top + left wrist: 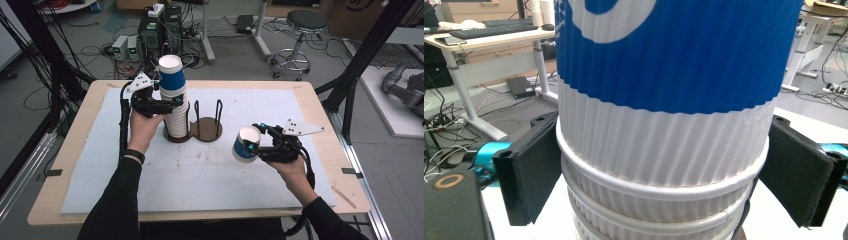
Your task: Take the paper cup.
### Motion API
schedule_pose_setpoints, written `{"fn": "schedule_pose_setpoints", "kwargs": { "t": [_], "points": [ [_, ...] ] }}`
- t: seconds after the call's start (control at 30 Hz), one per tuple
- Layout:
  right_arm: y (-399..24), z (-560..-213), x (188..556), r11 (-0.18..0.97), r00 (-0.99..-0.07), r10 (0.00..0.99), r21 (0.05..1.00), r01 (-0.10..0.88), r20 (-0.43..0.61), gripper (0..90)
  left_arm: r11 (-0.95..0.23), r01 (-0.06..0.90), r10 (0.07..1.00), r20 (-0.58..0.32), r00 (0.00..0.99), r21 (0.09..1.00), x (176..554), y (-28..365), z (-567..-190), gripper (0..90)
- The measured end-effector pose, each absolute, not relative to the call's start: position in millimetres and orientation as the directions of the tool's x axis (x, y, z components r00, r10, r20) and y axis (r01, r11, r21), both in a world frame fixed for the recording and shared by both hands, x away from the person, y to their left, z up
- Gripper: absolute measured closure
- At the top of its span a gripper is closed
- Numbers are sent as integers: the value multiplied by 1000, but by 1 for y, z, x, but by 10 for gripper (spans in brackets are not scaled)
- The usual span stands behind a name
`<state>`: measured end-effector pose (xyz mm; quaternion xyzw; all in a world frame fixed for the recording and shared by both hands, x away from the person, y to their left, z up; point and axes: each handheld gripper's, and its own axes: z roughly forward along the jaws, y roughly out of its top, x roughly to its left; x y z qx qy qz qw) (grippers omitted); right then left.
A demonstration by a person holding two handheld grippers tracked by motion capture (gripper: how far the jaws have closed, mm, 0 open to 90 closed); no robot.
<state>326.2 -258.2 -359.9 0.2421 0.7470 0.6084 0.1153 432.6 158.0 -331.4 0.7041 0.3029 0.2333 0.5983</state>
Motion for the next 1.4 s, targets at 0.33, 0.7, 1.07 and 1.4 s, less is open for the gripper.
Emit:
{"fn": "schedule_pose_setpoints", "kwargs": {
  "t": [0.33, 0.7, 1.07, 1.4],
  "points": [
    [-258, -364, 328, 147, -852, 508, 962, 230, 126, 300, -110, 146, 703, -27, 711, 983, 432, 159, -331, 110],
    [-259, -365, 329, 148, -848, 514, 961, 232, 125, 300, -139, 142, 699, -5, 715, 980, 429, 160, -329, 58],
    [-261, -365, 328, 148, -846, 518, 961, 234, 126, 300, -130, 129, 717, 4, 697, 983, 408, 181, -331, 58],
    [-262, -365, 330, 146, -843, 525, 962, 230, 122, 300, -122, 131, 710, -6, 704, 984, 380, 191, -344, 58]
  ]
}}
